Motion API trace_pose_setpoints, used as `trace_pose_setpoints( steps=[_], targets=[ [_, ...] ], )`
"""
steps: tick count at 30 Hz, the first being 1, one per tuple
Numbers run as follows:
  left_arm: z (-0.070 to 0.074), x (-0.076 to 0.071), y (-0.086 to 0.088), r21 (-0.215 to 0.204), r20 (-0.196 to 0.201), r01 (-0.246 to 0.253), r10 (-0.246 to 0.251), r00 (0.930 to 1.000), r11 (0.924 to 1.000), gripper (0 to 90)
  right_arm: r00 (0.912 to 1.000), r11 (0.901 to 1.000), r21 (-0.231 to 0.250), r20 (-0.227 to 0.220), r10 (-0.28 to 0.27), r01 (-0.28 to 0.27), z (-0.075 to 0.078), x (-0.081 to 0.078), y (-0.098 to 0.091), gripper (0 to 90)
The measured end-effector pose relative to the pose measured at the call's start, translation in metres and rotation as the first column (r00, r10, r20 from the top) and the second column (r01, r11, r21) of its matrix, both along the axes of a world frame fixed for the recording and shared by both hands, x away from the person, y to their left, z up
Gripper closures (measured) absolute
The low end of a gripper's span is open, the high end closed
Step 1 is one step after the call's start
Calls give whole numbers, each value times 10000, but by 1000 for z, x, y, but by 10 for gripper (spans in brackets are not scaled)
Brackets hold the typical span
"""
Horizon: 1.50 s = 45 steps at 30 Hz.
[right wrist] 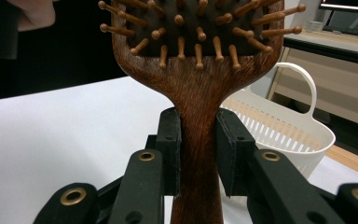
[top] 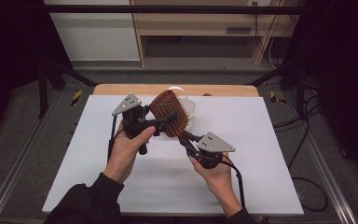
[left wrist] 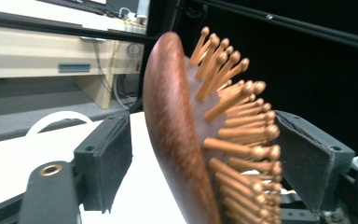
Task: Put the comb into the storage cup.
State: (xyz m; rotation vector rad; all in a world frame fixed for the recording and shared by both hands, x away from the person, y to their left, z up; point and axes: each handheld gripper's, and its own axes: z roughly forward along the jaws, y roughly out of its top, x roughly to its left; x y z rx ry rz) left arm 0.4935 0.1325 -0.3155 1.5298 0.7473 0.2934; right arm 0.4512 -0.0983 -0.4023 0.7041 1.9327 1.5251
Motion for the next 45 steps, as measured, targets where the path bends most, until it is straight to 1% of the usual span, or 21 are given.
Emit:
trace_pose_setpoints(
  steps=[1, 5, 6, 7, 8, 9, 11, 12, 15, 17, 19, 21, 23, 27, 29, 35, 40, 45],
  targets=[
    [0, 0, 0, 49, 14, -12, 12, 10000, 10000, 223, 10000, 10000, -46, 32, -12, 12, -1, 0, 0, 729],
    [0, -1, 1, -78, 20, 27, -27, 10000, 10000, 249, 10000, 10000, -52, 10, 2, -2, -3, 0, 4, 728],
    [0, 0, 1, -123, -21, 45, -45, 10000, 9999, 275, 10000, 10000, -55, 13, -9, 9, -3, 1, 4, 729],
    [-1, 0, 2, -168, -77, 84, -85, 9999, 9998, 337, 10000, 9999, -118, 20, -10, 10, -3, 1, 6, 728],
    [-1, 1, 2, -123, -99, -8, 7, 10000, 9999, 337, 10000, 9999, -118, 20, -10, 10, -3, 1, 6, 728],
    [-2, 1, 2, -82, -103, -86, 85, 9999, 9999, 366, 10000, 9999, -158, 19, -14, 14, -3, 1, 7, 728],
    [-2, 1, 3, -164, -226, -100, 97, 9997, 9998, 387, 10000, 9999, -162, -21, -2, 2, -4, 1, 8, 728],
    [-3, 0, 4, -110, -274, -129, 126, 9995, 9999, 392, 10000, 9998, -216, 2, -10, 10, -4, 2, 8, 728],
    [-2, -2, 4, -103, -346, -220, 217, 9992, 9997, 417, 9999, 9997, -235, -112, 2, -4, -5, 2, 10, 728],
    [-1, -3, 5, -193, -332, -147, 140, 9994, 9997, 439, 9999, 9998, -196, -128, 32, -34, -6, 2, 12, 728],
    [-1, -4, 6, -190, -236, -90, 86, 9997, 9998, 458, 9999, 9998, -180, -131, 47, -49, -6, 2, 13, 728],
    [-2, -4, 7, -216, -282, -118, 112, 9995, 9997, 469, 9999, 9998, -180, -130, 90, -92, -7, 3, 15, 727],
    [-3, -4, 8, -186, -357, -188, 181, 9992, 9997, 477, 9997, 9998, -134, -223, 141, -144, -8, 4, 17, 727],
    [-4, -4, 9, -265, -493, -237, 224, 9985, 9994, 496, 9991, 9996, -222, -372, 186, -194, -10, 6, 19, 727],
    [-4, -5, 10, -324, -448, -232, 217, 9988, 9992, 500, 9991, 9995, -236, -379, 188, -197, -10, 6, 20, 727],
    [-3, -6, 9, -227, -237, -31, 26, 9997, 9997, 505, 9983, 9992, -94, -447, 380, -384, -10, 8, 21, 724],
    [-4, -5, 10, -318, -328, -21, 10, 9995, 9995, 509, 9985, 9992, -160, -408, 371, -378, -11, 9, 22, 723],
    [-3, -5, 9, -241, -331, -19, 11, 9995, 9997, 514, 9984, 9991, -165, -421, 387, -395, -11, 9, 22, 722]
  ],
)
